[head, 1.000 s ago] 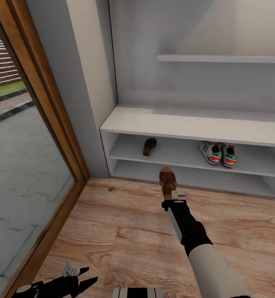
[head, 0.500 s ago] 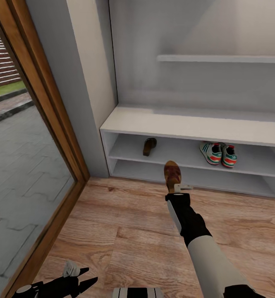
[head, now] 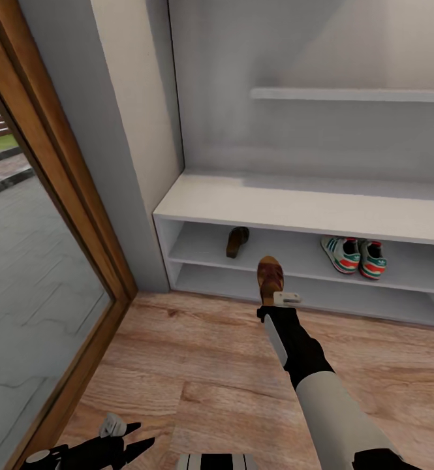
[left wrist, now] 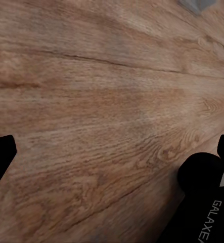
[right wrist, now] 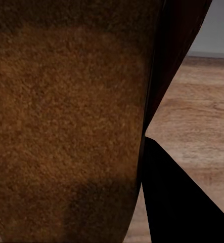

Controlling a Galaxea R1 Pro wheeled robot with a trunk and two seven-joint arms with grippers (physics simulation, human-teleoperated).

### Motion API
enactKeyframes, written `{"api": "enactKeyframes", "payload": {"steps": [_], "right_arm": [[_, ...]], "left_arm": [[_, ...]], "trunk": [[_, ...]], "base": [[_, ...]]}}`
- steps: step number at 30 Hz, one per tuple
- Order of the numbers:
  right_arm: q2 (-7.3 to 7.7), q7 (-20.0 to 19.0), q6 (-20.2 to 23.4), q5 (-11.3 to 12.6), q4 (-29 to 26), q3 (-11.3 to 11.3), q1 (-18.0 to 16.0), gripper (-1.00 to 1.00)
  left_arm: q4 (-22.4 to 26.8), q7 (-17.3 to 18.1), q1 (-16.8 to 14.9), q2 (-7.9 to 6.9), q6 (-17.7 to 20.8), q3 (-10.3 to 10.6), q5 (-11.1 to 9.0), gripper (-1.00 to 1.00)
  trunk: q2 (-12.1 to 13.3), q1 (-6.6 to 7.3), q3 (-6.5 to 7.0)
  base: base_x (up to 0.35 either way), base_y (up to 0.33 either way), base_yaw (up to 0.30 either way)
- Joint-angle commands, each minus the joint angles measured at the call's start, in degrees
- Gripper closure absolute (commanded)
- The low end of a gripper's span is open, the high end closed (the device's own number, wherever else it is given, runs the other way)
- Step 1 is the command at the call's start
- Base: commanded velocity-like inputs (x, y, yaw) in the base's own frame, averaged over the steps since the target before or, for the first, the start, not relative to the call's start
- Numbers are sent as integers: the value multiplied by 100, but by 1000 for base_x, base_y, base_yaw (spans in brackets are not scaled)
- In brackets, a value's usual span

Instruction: Pick up the two gym shoes and the two sandals from the corridor floor and place them onto the hallstand (shoe rack) in the corridor, making sure they are on the rack and not on the floor. Arrange them so the two gym shoes are next to each other and the two sandals are next to each other.

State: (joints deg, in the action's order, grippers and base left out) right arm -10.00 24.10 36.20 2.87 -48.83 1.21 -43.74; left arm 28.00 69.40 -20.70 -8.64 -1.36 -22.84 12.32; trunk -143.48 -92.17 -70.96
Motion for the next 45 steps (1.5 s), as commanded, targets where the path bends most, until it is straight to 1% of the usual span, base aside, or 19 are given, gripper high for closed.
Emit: {"api": "enactKeyframes", "payload": {"steps": [1, 8, 19, 29, 38, 45], "right_arm": [[0, 60, 18, 46, -5, 11, -3, 100], [0, 60, 18, 47, -12, 11, -3, 100], [0, 60, 18, 47, -21, 11, -3, 100], [0, 60, 18, 47, -18, 8, -3, 100], [0, 60, 18, 47, -38, 5, -3, 100], [0, 60, 18, 47, -47, 5, -3, 100]], "left_arm": [[8, 34, -5, 5, -14, -46, 57, -100], [13, 38, -5, 3, -14, -45, 52, -100], [18, 35, -5, 3, -14, -45, 51, -100], [22, 38, -5, 3, -14, -45, 44, -100], [22, 30, -5, 3, -17, -53, 43, -100], [22, 36, -5, 3, -18, -53, 42, -100]], "trunk": [[-2, 1, -4], [-2, 1, -4], [-2, 1, -4], [-2, 1, -4], [-2, 1, -4], [-2, 1, -4]], "base": [[28, 0, 0], [81, 0, 0], [300, 0, 0], [64, 0, 0], [261, 0, 0], [56, 0, 0]]}}
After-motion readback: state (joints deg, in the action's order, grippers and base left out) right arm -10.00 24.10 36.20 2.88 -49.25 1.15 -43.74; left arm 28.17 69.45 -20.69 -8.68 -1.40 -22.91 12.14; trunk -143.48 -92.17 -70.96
